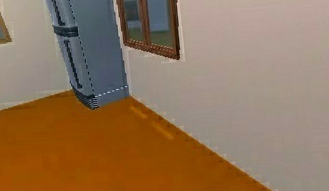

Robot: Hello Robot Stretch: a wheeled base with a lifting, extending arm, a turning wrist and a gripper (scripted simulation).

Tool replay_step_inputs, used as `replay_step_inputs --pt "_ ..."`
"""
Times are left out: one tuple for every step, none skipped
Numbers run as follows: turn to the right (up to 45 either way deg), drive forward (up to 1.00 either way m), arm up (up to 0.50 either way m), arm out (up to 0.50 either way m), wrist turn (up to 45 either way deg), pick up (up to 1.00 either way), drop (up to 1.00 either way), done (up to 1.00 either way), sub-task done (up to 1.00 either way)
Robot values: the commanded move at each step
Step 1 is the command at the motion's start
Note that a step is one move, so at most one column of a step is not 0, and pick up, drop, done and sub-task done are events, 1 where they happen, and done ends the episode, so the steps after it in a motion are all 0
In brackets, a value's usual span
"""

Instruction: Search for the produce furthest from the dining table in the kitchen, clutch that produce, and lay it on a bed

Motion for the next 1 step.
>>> replay_step_inputs --pt "0.0 0.0 0.0 0.0 -45.0 0.0 0.0 0.0 0.0"
